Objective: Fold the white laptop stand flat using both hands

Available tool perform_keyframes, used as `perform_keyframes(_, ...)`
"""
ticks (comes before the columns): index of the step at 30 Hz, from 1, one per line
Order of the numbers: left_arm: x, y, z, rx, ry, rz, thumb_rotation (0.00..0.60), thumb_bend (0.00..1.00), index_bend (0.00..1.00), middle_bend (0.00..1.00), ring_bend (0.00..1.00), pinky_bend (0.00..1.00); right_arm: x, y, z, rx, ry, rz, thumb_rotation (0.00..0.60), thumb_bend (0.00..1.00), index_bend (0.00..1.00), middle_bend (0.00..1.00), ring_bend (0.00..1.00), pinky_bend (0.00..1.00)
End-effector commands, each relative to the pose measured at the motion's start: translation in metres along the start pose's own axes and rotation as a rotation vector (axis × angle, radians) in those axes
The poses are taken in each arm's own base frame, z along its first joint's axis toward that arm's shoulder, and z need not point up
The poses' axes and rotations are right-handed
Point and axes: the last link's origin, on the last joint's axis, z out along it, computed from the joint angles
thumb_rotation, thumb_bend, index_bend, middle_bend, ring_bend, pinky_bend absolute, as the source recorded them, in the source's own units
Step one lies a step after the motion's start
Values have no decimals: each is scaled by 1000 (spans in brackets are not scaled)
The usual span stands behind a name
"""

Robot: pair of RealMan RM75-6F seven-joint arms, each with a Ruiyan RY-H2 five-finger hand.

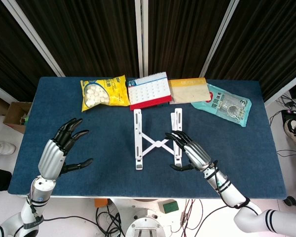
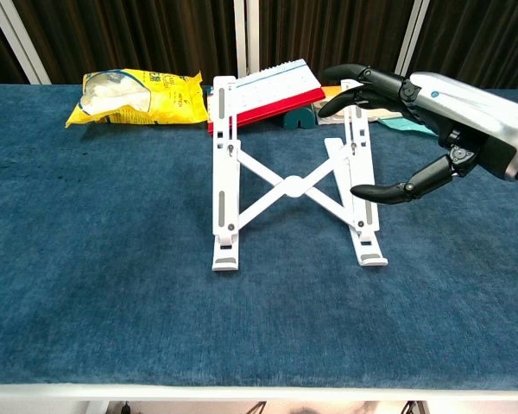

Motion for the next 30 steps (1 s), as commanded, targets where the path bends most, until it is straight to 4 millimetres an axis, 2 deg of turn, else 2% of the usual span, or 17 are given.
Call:
perform_keyframes(1, -4, -8, 1, 24, -16, -1, 600, 0, 175, 32, 40, 148, 0, 1, 4, -5, -3, 1, 600, 200, 39, 201, 18, 47)
perform_keyframes(5, -6, -18, 0, 62, -41, 13, 600, 0, 175, 32, 40, 148, 1, 1, 10, -5, -8, 7, 600, 200, 39, 201, 18, 47)
perform_keyframes(8, -5, -22, -4, 84, -55, 33, 600, 0, 175, 32, 40, 148, 10, 1, 11, -6, 9, 12, 600, 200, 39, 201, 18, 47)
perform_keyframes(14, 4, -32, -20, 155, -85, 90, 600, 0, 176, 54, 40, 149, 50, 18, 1, -124, 57, -38, 600, 198, 39, 187, 18, 47)
perform_keyframes(18, 9, -38, -35, 210, -85, 114, 600, 0, 177, 57, 40, 148, 83, 39, -9, -250, 92, -64, 600, 196, 39, 178, 18, 47)
perform_keyframes(21, 11, -40, -43, 244, -87, 115, 600, 0, 176, 57, 40, 148, 98, 56, -9, -336, 94, -41, 600, 192, 40, 178, 18, 48)
perform_keyframes(25, 13, -41, -49, 267, -79, 109, 600, 0, 176, 57, 40, 149, 104, 73, 7, -405, 48, 18, 600, 177, 39, 178, 18, 47)
perform_keyframes(30, 11, -40, -51, 277, -84, 109, 600, 0, 176, 57, 40, 149, 97, 82, 44, -419, -24, 32, 600, 138, 39, 178, 17, 33)
